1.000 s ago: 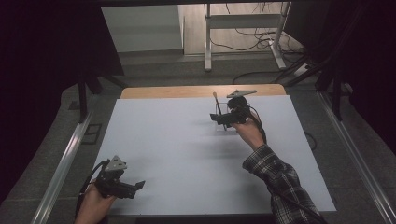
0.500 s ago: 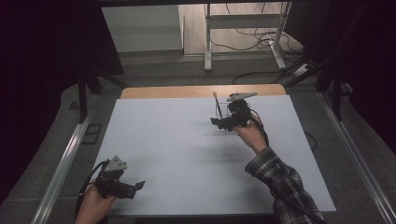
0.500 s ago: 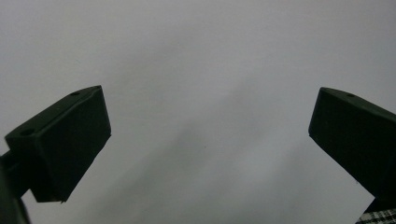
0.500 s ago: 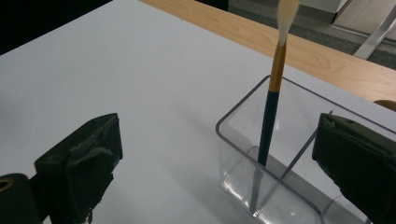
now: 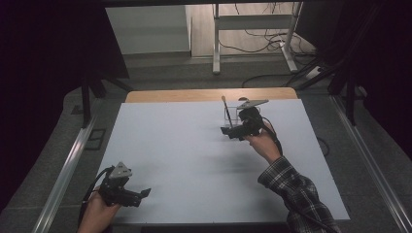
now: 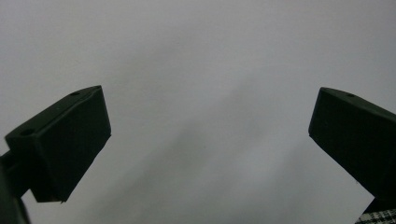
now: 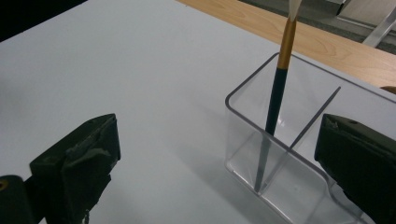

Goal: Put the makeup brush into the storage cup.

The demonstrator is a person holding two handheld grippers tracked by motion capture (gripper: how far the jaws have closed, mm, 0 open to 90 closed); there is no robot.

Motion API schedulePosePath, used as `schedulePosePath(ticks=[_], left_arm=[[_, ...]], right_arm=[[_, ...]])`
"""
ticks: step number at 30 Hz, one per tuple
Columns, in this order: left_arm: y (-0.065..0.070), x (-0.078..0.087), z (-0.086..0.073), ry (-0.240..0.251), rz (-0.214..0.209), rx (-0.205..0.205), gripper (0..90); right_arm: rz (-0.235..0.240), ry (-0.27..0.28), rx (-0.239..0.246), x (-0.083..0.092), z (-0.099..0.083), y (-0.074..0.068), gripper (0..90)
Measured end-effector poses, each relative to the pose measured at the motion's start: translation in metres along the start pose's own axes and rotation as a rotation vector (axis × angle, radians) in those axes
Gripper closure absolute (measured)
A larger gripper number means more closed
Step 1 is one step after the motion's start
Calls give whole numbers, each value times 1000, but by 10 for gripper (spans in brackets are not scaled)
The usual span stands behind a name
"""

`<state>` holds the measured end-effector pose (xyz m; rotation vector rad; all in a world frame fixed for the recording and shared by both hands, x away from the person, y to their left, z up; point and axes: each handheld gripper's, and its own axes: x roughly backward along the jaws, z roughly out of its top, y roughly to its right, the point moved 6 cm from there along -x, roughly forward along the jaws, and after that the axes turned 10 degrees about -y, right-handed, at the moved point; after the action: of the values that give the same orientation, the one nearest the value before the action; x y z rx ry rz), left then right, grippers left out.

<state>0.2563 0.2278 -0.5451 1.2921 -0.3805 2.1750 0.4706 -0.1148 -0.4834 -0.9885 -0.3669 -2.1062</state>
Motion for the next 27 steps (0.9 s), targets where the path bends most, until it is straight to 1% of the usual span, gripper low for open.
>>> schedulePosePath(ticks=[4, 9, 27], left_arm=[[0, 0, 0, 0, 0, -1, 0], [0, 0, 0, 0, 0, -2, 0], [1, 0, 0, -2, 2, -5, 0]], right_arm=[[-17, 6, 13, 3, -2, -1, 2], [-13, 12, 21, 8, -3, -5, 2], [-3, -1, 42, 20, -12, -14, 2]])
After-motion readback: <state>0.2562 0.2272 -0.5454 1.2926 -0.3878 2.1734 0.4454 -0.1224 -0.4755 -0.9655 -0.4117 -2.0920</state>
